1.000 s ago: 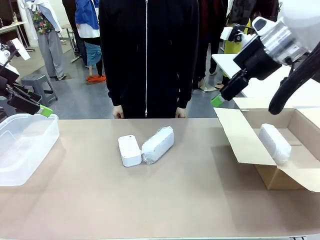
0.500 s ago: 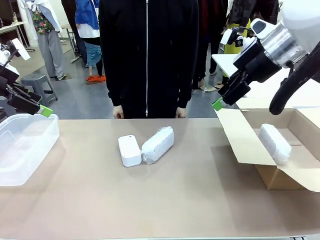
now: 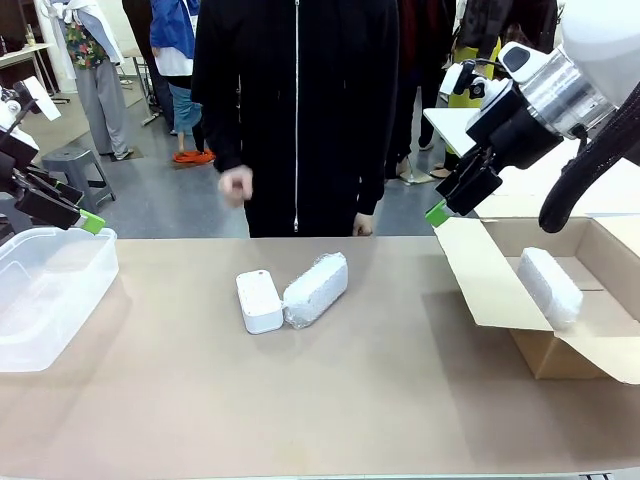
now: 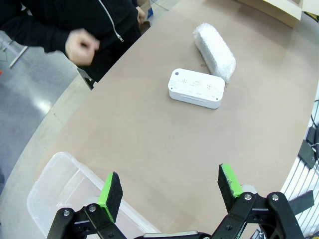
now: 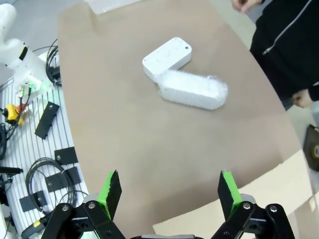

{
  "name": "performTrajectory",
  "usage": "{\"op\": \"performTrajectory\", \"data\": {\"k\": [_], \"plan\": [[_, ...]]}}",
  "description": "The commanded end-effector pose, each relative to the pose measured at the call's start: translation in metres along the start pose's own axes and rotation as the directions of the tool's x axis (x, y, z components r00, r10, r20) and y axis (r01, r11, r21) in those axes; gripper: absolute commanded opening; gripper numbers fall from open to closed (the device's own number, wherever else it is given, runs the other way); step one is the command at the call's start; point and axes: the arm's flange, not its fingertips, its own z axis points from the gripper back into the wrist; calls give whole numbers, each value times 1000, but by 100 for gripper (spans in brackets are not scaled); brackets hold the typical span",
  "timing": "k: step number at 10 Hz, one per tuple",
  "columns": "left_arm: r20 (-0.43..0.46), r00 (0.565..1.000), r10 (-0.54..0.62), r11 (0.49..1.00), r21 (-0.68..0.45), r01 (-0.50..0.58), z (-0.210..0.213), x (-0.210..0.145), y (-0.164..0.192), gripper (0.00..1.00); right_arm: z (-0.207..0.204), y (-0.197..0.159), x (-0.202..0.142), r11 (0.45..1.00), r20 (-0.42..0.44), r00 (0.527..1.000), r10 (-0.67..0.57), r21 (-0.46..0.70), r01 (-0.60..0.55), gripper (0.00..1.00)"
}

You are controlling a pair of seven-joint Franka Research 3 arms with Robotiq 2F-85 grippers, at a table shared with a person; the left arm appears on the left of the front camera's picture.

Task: Separate and place wrapped and unwrapped clocks.
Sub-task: Pick up the Digital clock indicated by the person.

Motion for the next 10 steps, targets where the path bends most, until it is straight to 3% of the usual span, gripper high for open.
{"op": "performTrajectory", "data": {"k": [1, 10], "plan": [[7, 1000, 5, 1000, -10, -5, -1, 0, 1, 100, 4, -2, 1, 1000, 11, 1000, -2, 16, 2, 100], [7, 1000, 5, 1000, -10, -5, -1, 0, 1, 100, 4, -2, 1, 1000, 11, 1000, -2, 16, 2, 100]]}}
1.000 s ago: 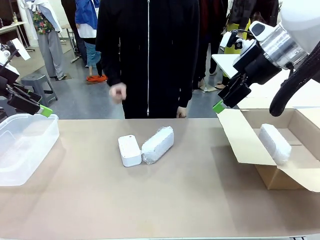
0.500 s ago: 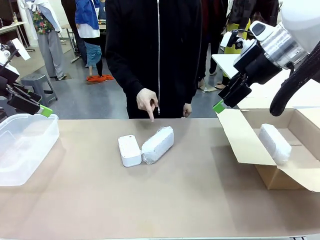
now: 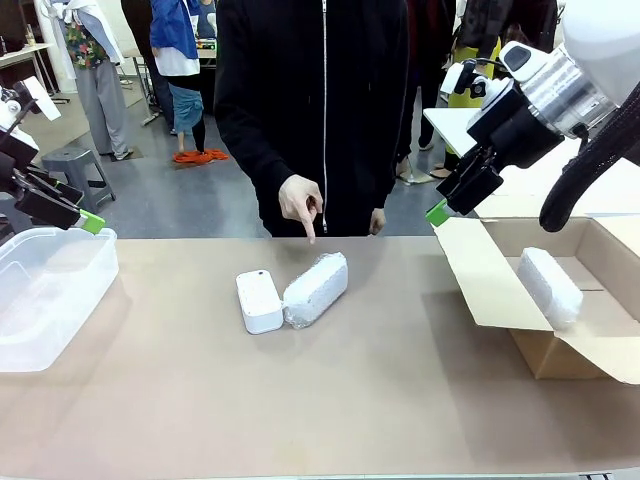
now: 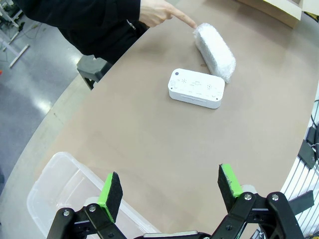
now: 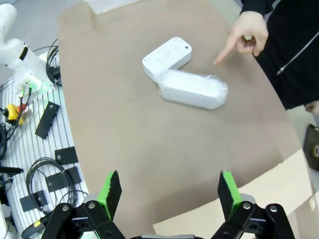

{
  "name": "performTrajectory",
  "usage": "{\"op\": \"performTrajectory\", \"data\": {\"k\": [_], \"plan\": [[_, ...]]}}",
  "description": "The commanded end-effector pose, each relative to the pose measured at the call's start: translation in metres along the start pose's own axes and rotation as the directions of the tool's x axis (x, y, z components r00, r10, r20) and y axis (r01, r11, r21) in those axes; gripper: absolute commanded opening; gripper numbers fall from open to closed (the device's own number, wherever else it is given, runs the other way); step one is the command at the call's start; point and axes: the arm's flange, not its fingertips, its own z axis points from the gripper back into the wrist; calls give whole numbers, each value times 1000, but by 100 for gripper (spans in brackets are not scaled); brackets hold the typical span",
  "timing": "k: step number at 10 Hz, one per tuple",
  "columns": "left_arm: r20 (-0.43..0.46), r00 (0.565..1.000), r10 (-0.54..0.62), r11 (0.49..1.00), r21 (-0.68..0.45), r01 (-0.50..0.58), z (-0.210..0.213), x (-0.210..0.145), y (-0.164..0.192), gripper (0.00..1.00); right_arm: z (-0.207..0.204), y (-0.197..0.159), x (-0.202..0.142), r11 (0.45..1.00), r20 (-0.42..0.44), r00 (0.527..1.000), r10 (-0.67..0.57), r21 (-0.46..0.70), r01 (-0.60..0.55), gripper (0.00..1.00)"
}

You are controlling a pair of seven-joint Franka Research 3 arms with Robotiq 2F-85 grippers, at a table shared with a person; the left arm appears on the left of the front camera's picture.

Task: Separate and place wrapped and unwrapped clocks.
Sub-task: Pick up the Digital clock indicated by the person.

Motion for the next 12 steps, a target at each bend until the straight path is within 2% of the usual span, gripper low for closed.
{"op": "performTrajectory", "data": {"k": [1, 6, 7, 8, 10, 11, 12], "plan": [[7, 1000, 5, 1000, -10, -5, -1, 0, 1, 100, 3, -2, 1, 1000, 11, 1000, -1, 16, 1, 100], [7, 1000, 5, 1000, -10, -5, -1, 0, 1, 100, 0, 0, 0, 1000, 0, 1000, 0, 0, 0, 100], [7, 1000, 5, 1000, -10, -5, -1, 0, 1, 100, 4, -19, 21, 994, -62, 994, 94, 52, -91, 100], [7, 1000, 5, 1000, -10, -5, -1, 0, 1, 100, -3, -40, 56, 976, -164, 964, 207, 95, -194, 100], [7, 1000, 5, 1000, -10, -5, -1, 0, 1, 100, -34, -70, 116, 933, -343, 871, 353, 203, -298, 100], [7, 1000, 5, 1000, -10, -5, -1, 0, 1, 100, -56, -79, 140, 886, -402, 795, 454, 299, -355, 100], [7, 1000, 5, 1000, -10, -5, -1, 0, 1, 100, -89, -83, 160, 779, -398, 682, 614, 446, -441, 100]]}}
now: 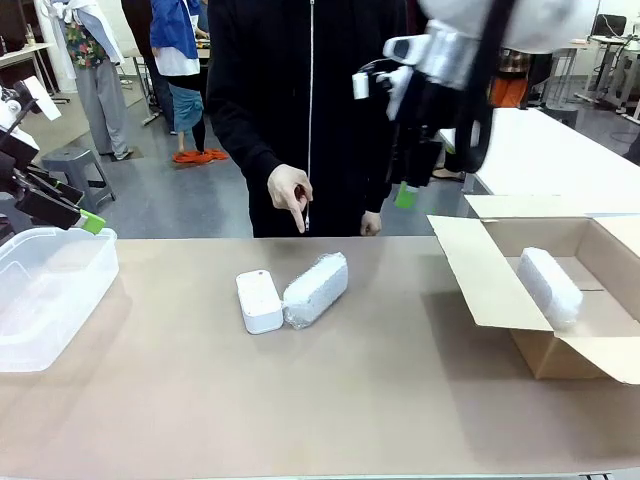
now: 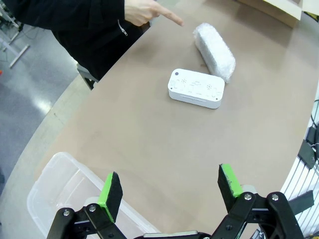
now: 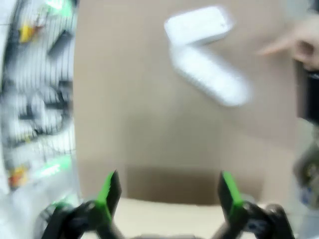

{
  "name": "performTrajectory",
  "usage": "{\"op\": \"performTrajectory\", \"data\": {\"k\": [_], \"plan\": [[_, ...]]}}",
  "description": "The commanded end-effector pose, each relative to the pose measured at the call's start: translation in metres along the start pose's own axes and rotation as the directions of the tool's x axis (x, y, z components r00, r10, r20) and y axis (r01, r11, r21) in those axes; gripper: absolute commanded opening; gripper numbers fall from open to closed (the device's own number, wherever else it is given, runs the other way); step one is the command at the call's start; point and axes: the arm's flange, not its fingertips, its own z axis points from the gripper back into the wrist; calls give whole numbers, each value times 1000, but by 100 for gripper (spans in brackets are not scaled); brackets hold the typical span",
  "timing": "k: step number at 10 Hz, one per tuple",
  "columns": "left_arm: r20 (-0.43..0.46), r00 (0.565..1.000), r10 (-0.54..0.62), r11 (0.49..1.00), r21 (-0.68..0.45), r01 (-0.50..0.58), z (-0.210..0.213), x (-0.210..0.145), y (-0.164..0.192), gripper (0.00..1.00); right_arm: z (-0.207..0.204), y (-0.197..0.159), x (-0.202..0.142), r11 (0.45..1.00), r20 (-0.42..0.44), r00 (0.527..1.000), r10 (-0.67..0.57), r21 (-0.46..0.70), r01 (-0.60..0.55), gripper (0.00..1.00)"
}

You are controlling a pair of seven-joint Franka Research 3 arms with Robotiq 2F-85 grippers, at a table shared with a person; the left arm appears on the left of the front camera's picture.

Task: Separate and place wrapped and unwrapped clocks.
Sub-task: Pick up the Digital clock indicated by the person.

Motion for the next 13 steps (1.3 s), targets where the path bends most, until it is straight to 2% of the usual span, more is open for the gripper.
{"op": "performTrajectory", "data": {"k": [1, 3, 4, 5, 6, 7, 9, 10, 11, 13], "plan": [[7, 1000, 7, 1000, -10, -7, -1, -1, 2, 100, -8, -37, 37, 948, -157, 935, 318, 68, -311, 100], [7, 1000, 7, 1000, -10, -7, -1, -1, 2, 100, -44, -32, 59, 849, -172, 834, 524, 22, -528, 100], [7, 1000, 7, 1000, -10, -7, -1, -1, 2, 100, -67, -30, 58, 821, -118, 813, 570, 42, -569, 100], [7, 1000, 7, 1000, -10, -7, -1, -1, 2, 100, -77, -19, 55, 820, -102, 818, 567, -29, -572, 100], [7, 1000, 7, 1000, -10, -7, -1, -1, 2, 100, -60, -8, 42, 811, -100, 822, 561, -133, -570, 100], [7, 1000, 7, 1000, -10, -7, -1, -1, 2, 100, -64, -33, 81, 833, -153, 821, 550, 37, -551, 100], [7, 1000, 7, 1000, -10, -7, -1, -1, 2, 100, -64, -33, 81, 833, -153, 821, 550, 37, -551, 100], [7, 1000, 7, 1000, -10, -7, -1, -1, 2, 100, -64, -29, 73, 826, -149, 818, 555, -17, -563, 100], [7, 1000, 7, 1000, -10, -7, -1, -1, 2, 100, -82, -44, 75, 801, -148, 799, 583, -57, -596, 100], [7, 1000, 7, 1000, -10, -7, -1, -1, 2, 100, -120, -53, 80, 761, -173, 752, 636, -22, -649, 100]]}}
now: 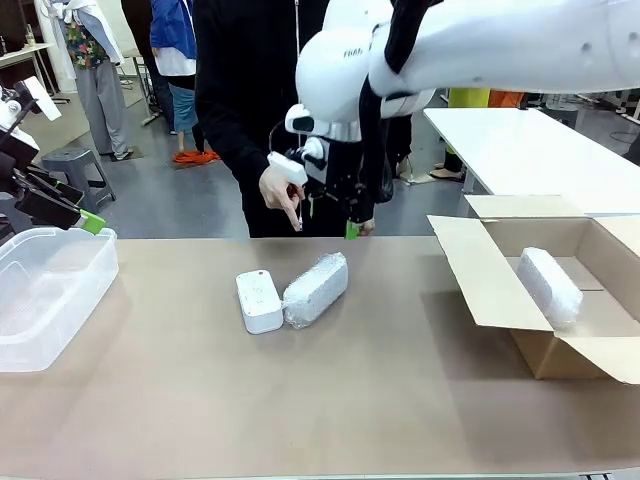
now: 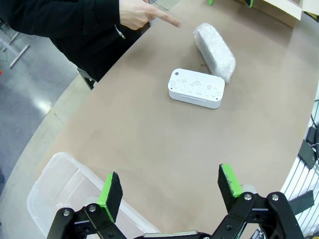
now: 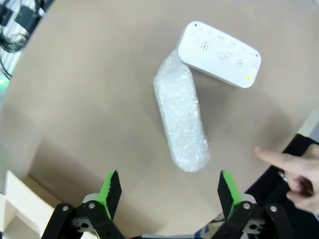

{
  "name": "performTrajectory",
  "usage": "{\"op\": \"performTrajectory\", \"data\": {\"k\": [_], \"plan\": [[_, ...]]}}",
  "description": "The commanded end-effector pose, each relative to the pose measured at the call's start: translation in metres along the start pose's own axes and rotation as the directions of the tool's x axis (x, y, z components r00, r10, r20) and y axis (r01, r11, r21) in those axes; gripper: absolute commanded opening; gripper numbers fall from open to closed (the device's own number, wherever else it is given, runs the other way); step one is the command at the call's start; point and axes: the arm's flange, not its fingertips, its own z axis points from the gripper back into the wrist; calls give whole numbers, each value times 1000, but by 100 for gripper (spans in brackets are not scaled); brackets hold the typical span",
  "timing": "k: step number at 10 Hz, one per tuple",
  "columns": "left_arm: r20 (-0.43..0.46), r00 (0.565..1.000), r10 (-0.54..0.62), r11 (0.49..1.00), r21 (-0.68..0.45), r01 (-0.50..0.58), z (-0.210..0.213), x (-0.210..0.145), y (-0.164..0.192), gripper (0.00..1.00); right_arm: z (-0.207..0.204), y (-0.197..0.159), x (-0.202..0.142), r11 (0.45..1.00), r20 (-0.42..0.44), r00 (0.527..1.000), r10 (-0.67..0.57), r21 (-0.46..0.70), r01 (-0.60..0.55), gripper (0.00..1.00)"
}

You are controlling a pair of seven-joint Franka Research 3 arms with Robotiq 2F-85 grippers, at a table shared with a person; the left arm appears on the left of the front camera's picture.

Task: Separate and place wrapped and unwrapped clocks.
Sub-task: Pick up the Digital clock indicated by the person.

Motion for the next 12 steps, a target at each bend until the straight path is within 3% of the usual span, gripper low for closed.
{"op": "performTrajectory", "data": {"k": [1, 5, 7, 12], "plan": [[7, 1000, 6, 1000, -10, -6, -1, -1, 1, 100, -33, -1, 3, 997, -34, 997, 72, -11, -72, 100], [7, 1000, 6, 1000, -10, -6, -1, -1, 1, 100, -62, -9, 8, 991, -55, 989, 135, 27, -134, 100], [7, 1000, 6, 1000, -10, -6, -1, -1, 1, 100, -77, -17, 2, 985, -24, 987, 161, 67, -159, 100], [7, 1000, 6, 1000, -10, -6, -1, -1, 1, 100, -111, -31, -4, 981, -77, 979, 188, 63, -183, 100]]}}
